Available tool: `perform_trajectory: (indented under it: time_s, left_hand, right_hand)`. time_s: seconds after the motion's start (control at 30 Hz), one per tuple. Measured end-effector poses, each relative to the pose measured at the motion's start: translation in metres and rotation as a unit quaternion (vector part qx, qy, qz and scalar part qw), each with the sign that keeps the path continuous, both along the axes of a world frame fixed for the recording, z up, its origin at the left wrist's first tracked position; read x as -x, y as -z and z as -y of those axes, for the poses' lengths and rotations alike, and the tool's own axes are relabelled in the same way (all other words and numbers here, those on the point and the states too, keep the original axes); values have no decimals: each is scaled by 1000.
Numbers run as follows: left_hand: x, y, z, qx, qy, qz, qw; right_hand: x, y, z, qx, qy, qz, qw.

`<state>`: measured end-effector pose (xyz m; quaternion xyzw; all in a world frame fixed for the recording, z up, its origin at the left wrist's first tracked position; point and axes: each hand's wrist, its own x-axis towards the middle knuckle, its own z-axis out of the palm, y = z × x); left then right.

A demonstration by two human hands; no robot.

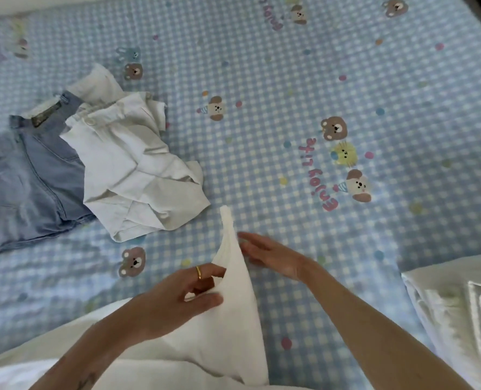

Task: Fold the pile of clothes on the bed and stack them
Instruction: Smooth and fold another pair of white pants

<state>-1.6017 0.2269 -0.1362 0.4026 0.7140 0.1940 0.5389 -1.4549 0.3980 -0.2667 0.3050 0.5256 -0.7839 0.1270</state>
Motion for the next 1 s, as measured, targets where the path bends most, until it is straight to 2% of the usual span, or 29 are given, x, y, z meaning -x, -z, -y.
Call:
perform_trajectory:
  time_s: [0.2, 0.33, 0.43, 0.57, 0.6, 0.7, 0.77, 0.9, 1.0]
  left_hand:
    - [-2, -28, 9, -18, -38, 30, 999]
    - [3, -39, 25, -6, -72, 53, 996]
    - [0, -48, 38, -77, -67, -16, 995]
    - [4, -57, 38, -184, 52, -170, 967]
    - [6, -54, 42, -164, 51, -166, 971]
    - [7, -52, 44, -52, -77, -20, 995]
    - [11, -49, 42, -13, -67, 25, 997]
    - [12, -37, 19, -32, -91, 11, 995]
    - [7, -12, -11, -30, -77, -65, 994]
  right_hand:
    - [15, 7, 48, 63, -12, 1, 998]
    - [22, 18, 61, 105, 35, 1, 994]
    - [34, 14, 73, 125, 43, -16, 991]
    - [43, 17, 81, 122, 32, -12, 992]
    - [41, 18, 78, 112, 31, -7, 993]
    - [20, 18, 60, 35, 92, 4, 995]
    - [-4, 13, 44, -53, 173, -8, 984]
    - [-67, -2, 8, -238, 274, 72, 929]
    - [-121, -13, -5, -354, 271, 128, 886]
